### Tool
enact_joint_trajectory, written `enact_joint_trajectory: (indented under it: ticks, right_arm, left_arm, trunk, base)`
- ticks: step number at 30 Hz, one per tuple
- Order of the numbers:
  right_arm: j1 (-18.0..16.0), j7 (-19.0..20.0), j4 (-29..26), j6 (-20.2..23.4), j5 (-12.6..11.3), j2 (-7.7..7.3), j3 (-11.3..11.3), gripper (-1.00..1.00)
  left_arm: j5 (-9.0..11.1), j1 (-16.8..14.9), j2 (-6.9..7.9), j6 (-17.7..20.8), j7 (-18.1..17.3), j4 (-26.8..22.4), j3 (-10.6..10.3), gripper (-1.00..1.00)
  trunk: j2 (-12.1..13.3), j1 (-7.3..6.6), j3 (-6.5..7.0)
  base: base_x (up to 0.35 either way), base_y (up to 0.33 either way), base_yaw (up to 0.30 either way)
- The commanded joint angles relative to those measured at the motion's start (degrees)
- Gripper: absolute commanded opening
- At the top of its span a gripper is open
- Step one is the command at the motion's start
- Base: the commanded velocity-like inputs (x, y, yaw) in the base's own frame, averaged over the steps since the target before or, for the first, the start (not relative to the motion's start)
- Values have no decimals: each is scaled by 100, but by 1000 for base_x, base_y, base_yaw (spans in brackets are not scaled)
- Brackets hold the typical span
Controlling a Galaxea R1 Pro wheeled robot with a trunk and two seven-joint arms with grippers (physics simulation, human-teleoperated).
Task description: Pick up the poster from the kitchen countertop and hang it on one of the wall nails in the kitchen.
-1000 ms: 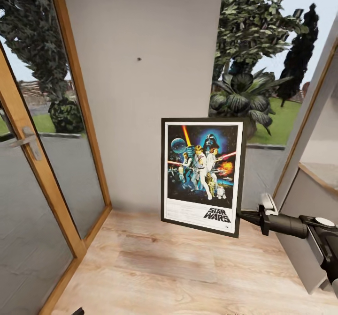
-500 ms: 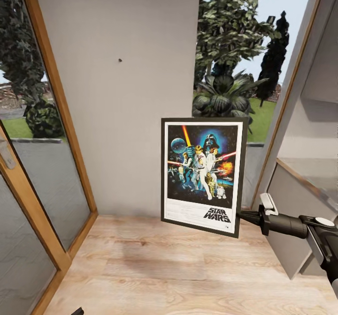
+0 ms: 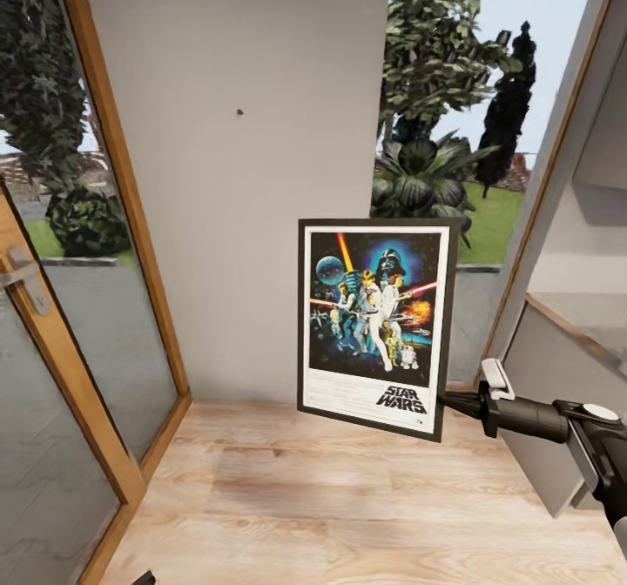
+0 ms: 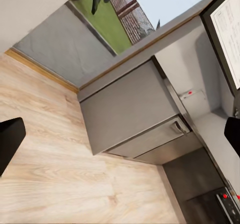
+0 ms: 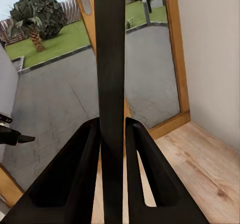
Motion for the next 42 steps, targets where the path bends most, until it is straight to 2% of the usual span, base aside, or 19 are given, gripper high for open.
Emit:
enact_joint_trajectory:
  ticks: [1,17,31,42]
  right_arm:
    - [-5,35,0,83,-10,3,-2,-100]
    - [-6,35,0,83,-9,4,-2,-100]
    - [-6,35,0,83,-9,4,-10,-100]
    - [-6,35,0,83,-13,4,-5,-100]
  left_arm:
    - [52,-5,1,-59,-5,1,-48,100]
    - [52,-5,1,-53,-5,3,-48,100]
    - [52,-5,1,-50,-5,1,-48,100]
    - [52,-5,1,-41,-5,1,-48,100]
  trunk:
    - [-14,4,-13]
    - [-14,4,3]
    - [-14,4,3]
    - [-14,4,3]
  base:
    - [0,64,-51]
    - [31,22,-56]
    - [299,117,0]
    - [334,18,0]
